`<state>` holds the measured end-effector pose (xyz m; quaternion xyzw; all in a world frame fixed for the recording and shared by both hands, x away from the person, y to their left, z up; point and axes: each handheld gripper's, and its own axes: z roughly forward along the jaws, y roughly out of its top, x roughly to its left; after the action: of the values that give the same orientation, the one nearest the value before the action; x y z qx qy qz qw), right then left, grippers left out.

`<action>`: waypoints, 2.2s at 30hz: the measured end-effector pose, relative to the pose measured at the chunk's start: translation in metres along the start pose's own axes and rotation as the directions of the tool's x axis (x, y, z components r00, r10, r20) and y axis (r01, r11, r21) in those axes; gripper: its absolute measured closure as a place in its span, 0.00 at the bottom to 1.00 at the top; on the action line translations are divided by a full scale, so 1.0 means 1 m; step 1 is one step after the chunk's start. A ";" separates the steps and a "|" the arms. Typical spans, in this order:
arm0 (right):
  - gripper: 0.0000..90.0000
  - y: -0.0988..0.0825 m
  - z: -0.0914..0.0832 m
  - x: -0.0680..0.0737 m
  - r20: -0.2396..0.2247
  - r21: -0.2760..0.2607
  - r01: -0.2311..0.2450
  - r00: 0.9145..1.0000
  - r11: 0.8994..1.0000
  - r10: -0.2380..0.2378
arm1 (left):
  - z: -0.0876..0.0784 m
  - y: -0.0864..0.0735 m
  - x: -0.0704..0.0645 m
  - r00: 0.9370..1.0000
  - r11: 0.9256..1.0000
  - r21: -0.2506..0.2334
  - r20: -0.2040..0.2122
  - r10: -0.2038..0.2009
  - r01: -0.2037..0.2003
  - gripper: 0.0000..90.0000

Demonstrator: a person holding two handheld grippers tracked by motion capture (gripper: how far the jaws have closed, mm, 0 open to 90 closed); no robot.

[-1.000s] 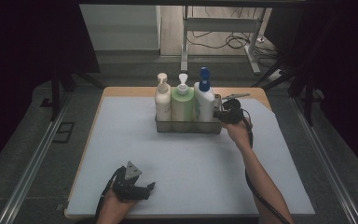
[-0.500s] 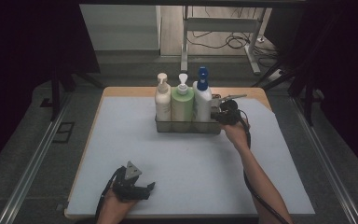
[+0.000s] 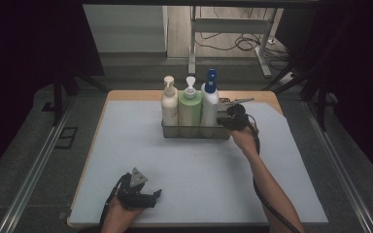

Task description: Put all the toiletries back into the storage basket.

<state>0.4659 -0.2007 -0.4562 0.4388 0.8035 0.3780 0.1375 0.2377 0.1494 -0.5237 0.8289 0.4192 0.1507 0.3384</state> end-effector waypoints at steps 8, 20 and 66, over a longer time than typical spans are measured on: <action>0.99 0.000 -0.001 0.004 -0.011 -0.002 0.002 1.000 1.000 -0.002 | 0.000 0.000 0.000 1.000 1.000 -0.003 0.001 -0.005 0.005 0.14; 0.93 0.000 -0.006 0.004 -0.002 -0.018 0.011 1.000 1.000 -0.011 | 0.000 0.000 0.000 1.000 1.000 -0.001 -0.002 0.001 -0.001 0.14; 0.18 -0.033 -0.087 0.025 -0.012 -0.023 0.191 0.981 0.981 -0.191 | 0.000 0.000 -0.001 1.000 1.000 -0.007 -0.002 -0.003 0.003 0.14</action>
<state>0.3836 -0.2334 -0.4191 0.3554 0.8387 0.3751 0.1722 0.2373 0.1487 -0.5240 0.8270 0.4202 0.1526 0.3410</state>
